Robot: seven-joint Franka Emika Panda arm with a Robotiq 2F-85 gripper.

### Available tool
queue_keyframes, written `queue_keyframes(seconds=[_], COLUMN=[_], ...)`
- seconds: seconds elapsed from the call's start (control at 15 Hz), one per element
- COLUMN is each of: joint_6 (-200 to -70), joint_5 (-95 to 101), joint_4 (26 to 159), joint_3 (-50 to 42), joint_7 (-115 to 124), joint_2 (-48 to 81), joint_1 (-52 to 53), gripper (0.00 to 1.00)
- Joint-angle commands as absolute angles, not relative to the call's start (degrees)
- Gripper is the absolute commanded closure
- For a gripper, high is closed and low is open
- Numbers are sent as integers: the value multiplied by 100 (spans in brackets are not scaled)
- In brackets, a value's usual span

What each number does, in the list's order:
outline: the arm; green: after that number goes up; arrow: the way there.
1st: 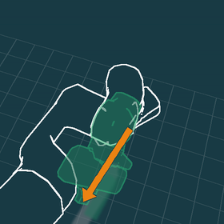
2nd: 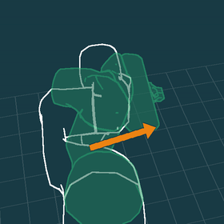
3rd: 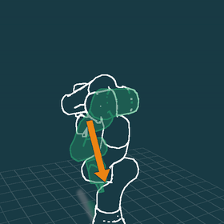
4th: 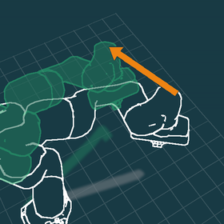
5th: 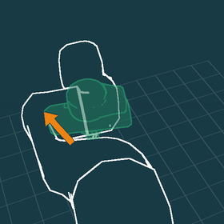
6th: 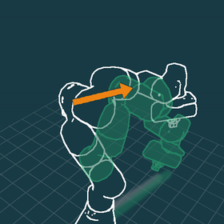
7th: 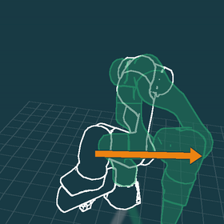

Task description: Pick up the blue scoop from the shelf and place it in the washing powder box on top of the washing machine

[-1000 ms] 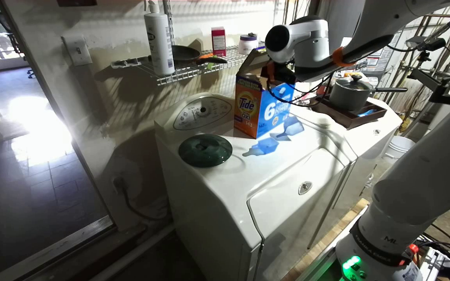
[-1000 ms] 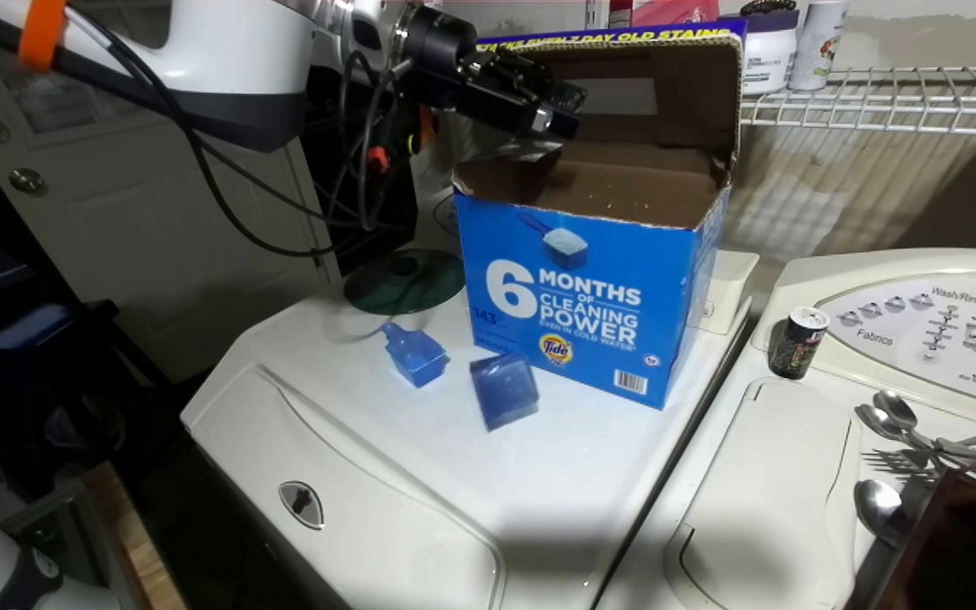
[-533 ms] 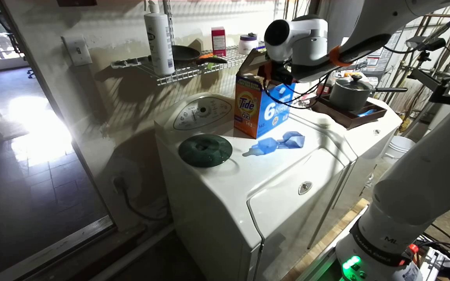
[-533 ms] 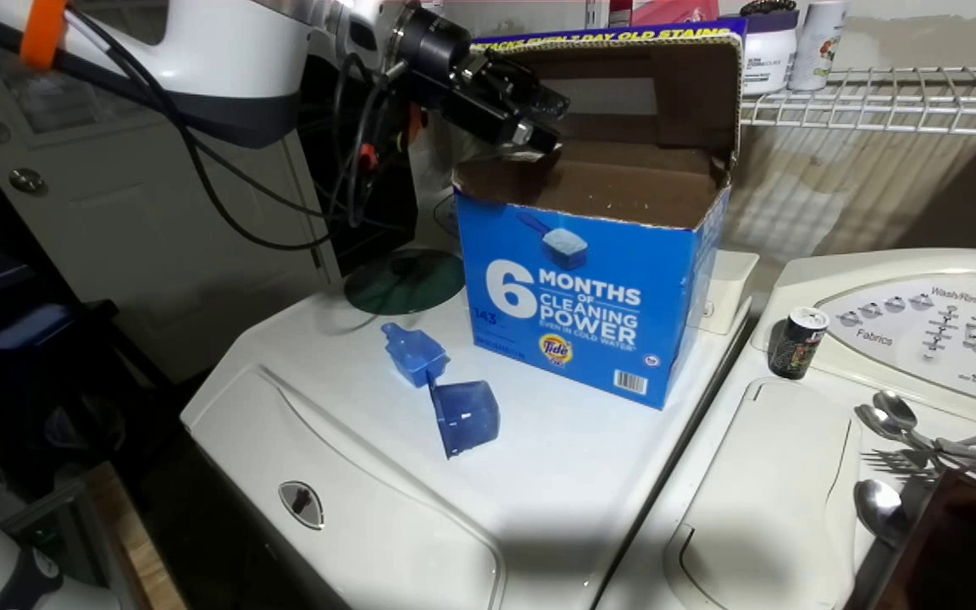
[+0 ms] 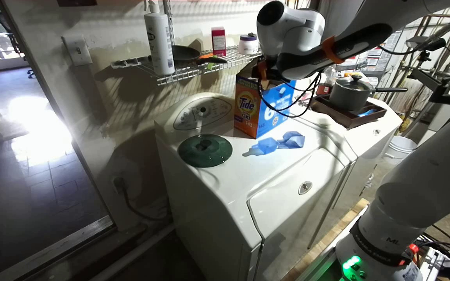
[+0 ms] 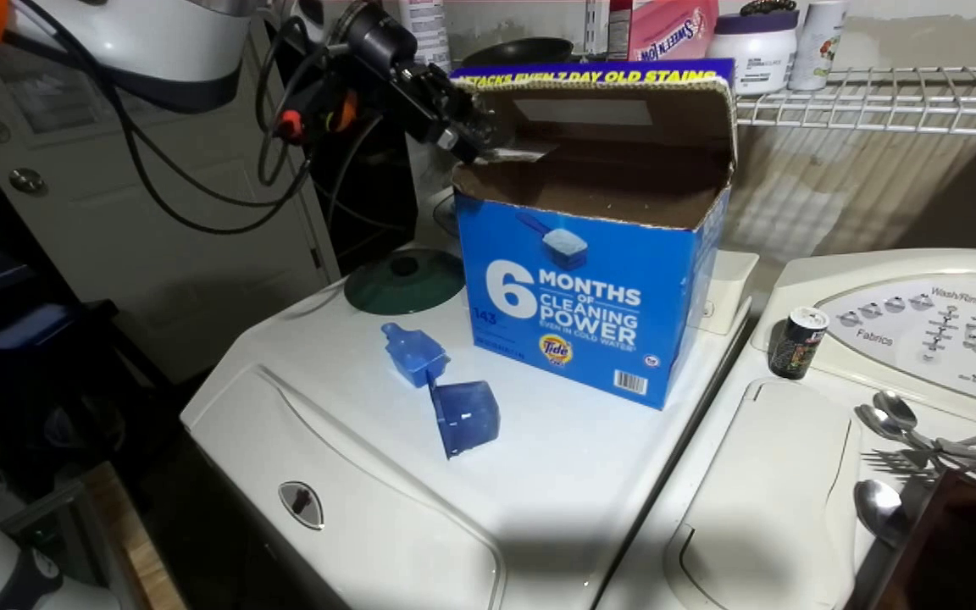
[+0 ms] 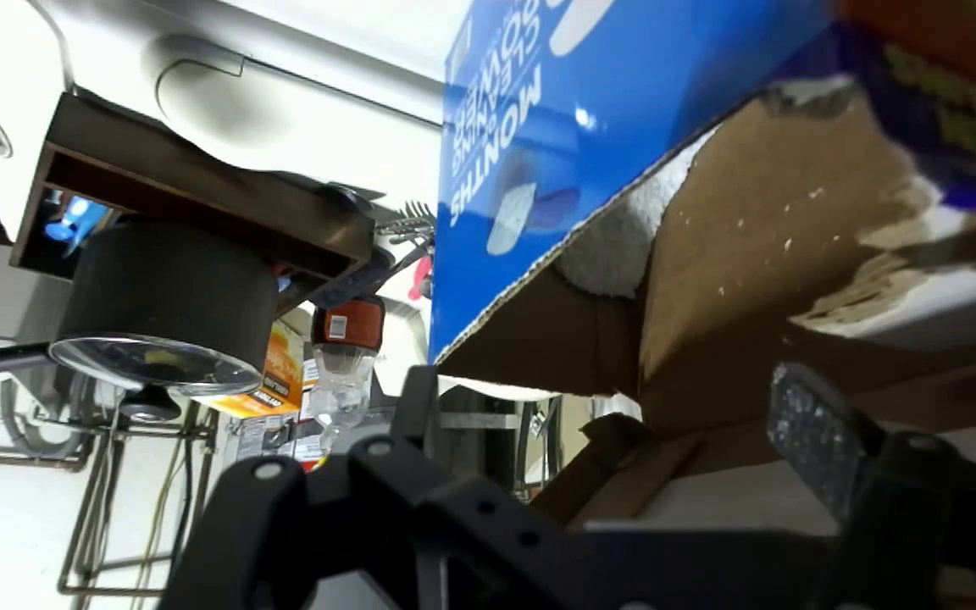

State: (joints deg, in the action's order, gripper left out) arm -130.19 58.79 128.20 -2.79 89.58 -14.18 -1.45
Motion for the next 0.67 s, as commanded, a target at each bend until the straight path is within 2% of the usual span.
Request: queue_keyframes(seconds=[0.0, 0.27, 0.33, 0.6], joint_6=[-13170, -13291, -13222, -13218], joint_5=[5283, 4598, 4957, 4920], joint_4=[13232, 13635, 13297, 13340], joint_3=[-224, -184, -53, -6], joint_7=[8098, 7740, 7972, 7947], joint_2=[-1944, -2208, -1912, -1932], joint_1=[-71, -40, -223, -269], gripper=[0, 0, 0, 0])
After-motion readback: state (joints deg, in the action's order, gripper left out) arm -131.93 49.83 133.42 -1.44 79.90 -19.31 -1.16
